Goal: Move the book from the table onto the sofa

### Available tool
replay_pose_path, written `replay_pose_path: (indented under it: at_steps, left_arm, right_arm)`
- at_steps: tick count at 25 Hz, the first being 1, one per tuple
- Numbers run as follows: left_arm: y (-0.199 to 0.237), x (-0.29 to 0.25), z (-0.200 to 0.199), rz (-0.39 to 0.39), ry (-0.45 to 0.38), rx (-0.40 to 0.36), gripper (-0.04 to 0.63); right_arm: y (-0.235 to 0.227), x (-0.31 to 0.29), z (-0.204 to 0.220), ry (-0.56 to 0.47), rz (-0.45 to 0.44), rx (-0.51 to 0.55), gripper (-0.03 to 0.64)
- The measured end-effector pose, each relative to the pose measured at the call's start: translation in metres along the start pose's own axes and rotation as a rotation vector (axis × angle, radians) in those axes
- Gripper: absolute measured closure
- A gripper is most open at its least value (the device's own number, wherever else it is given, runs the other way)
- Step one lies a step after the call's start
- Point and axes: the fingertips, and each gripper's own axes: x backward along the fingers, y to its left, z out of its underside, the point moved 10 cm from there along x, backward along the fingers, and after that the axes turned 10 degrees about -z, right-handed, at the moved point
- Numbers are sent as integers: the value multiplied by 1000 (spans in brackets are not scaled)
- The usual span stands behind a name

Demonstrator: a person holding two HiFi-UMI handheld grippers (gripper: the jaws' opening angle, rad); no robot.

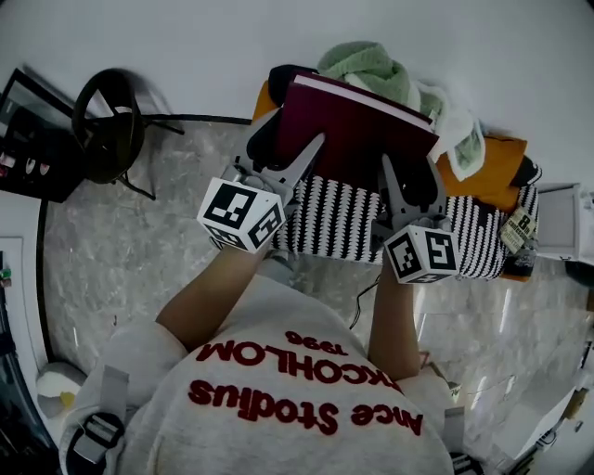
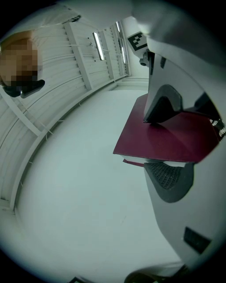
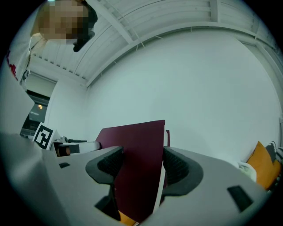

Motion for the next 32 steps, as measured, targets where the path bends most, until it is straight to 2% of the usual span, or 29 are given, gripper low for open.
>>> replay_pose_path:
  at_steps: [9, 20, 32]
  left_arm:
    - [48, -56, 27, 10, 69, 34, 314]
    - [62, -83, 85, -51, 144, 67, 314]
    - [67, -103, 206, -139, 295, 119, 314]
  right_arm:
    - [-29, -58, 31, 55, 38, -38, 310]
    - [-70, -80, 82, 138, 16, -105, 310]
    - [-127, -78, 195, 281, 14, -215, 310]
